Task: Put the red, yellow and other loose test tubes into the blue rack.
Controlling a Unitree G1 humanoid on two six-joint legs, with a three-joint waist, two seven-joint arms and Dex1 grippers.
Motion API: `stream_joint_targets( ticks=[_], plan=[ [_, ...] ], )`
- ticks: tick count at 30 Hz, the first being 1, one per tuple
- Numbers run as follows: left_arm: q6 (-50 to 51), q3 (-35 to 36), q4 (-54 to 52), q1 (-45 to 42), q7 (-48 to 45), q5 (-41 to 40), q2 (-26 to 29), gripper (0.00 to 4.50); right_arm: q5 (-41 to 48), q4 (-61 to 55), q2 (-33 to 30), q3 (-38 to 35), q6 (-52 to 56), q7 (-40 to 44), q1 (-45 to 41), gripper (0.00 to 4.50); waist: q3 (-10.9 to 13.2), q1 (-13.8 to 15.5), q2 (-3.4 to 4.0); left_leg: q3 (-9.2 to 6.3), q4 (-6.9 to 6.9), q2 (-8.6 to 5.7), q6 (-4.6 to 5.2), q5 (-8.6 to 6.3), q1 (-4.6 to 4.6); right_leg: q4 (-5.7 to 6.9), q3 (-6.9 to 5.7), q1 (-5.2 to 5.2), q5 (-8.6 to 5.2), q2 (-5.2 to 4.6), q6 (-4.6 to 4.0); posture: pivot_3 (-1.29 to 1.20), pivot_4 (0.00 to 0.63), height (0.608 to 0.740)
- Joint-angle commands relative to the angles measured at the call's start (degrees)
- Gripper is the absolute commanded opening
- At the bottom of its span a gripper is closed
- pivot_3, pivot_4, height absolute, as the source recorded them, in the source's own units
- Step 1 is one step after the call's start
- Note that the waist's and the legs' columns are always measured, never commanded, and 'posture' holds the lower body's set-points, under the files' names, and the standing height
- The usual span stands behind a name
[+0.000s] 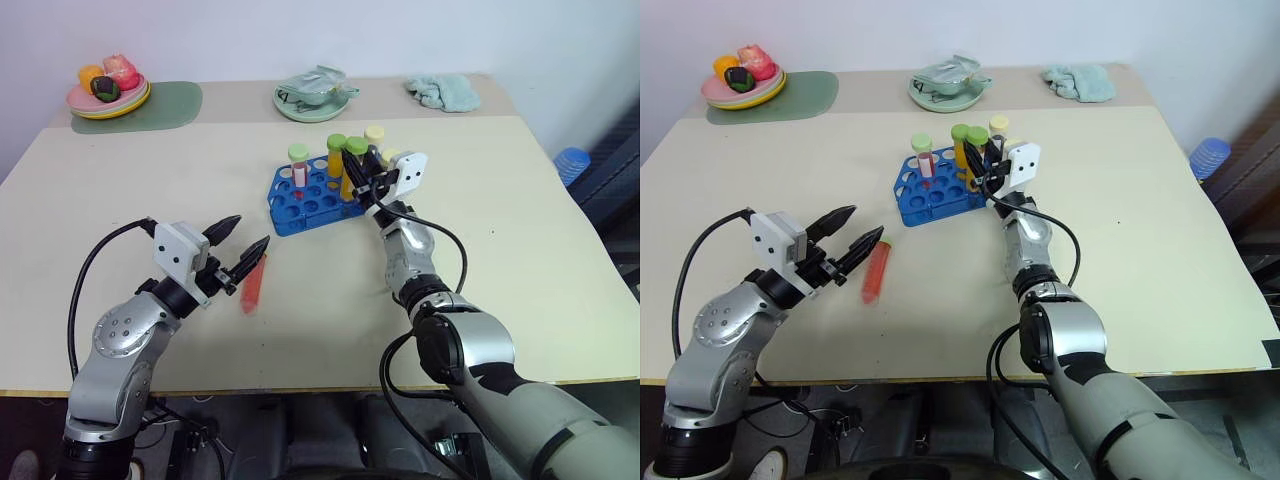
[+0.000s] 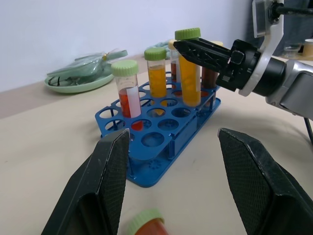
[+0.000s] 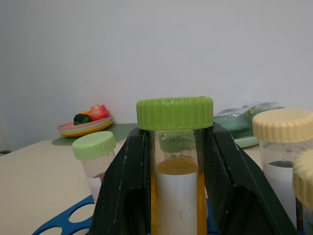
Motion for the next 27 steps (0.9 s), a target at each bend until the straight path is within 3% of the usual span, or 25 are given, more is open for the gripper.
stream_joint_targets(
  ticks=[1, 6, 12, 16, 23, 27],
  plan=[
    [-1.2, 1.1, -1.6, 0.1, -0.2, 0.0, 0.6, 2.91, -0.1, -0.7, 0.2, -0.7, -2.6, -0.5, 0.3, 1.87, 0.0, 0.0, 0.0, 0.0, 0.0, 0.0, 0.0, 0.0, 0.0, 0.0, 0.0, 0.0, 0.0, 0.0, 0.0, 0.0, 0.15, 0.74],
    [0.1, 1.0, -1.8, 0.4, -0.2, -0.4, 1.0, 2.91, -3.6, -1.5, -0.7, 1.3, -5.0, -5.0, 0.5, 4.25, 0.0, -0.1, 0.0, 0.0, 0.0, 0.0, 0.0, 0.0, 0.0, 0.0, 0.0, 0.0, 0.0, 0.01, 0.0, 0.0, 0.15, 0.74],
    [4.5, 0.4, -4.1, 0.0, 1.5, -1.9, 1.1, 2.91, -3.5, -6.1, -1.4, 2.9, -4.0, -0.7, 0.9, 4.25, 0.0, -0.1, 0.0, 0.0, 0.0, 0.0, -0.01, 0.01, 0.0, 0.0, 0.0, 0.0, 0.0, 0.01, 0.0, 0.0, 0.15, 0.74],
    [14.2, 1.8, -6.4, -1.0, 6.2, -3.8, 1.8, 2.91, -2.7, -16.2, -4.6, 6.0, 3.3, 5.7, 5.3, 4.25, 0.0, 0.1, 0.0, -0.02, 0.0, 0.01, -0.01, 0.0, 0.0, 0.0, 0.0, 0.02, 0.0, 0.0, 0.0, 0.0, 0.15, 0.74],
    [35.8, 3.1, -8.3, -11.9, 16.2, -6.4, 4.4, 2.91, 9.8, -53.2, -22.4, 9.8, 28.6, 26.8, 24.7, 4.25, 0.0, 1.1, 0.0, -0.06, 0.09, -0.07, 0.05, -0.03, -0.03, -0.09, -0.03, 0.13, 0.0, -0.12, 0.03, 0.0, 0.15, 0.74],
    [58.8, 5.4, -7.4, -21.7, 20.0, -12.6, 3.2, 2.91, 16.0, -58.8, -33.5, 8.1, 35.6, 39.3, 30.8, 4.25, 0.0, 0.7, -0.02, -0.07, 0.09, -0.03, 0.06, -0.04, 0.04, -0.09, -0.05, 0.21, 0.0, 0.0, 0.02, 0.0, 0.15, 0.74]
  ],
)
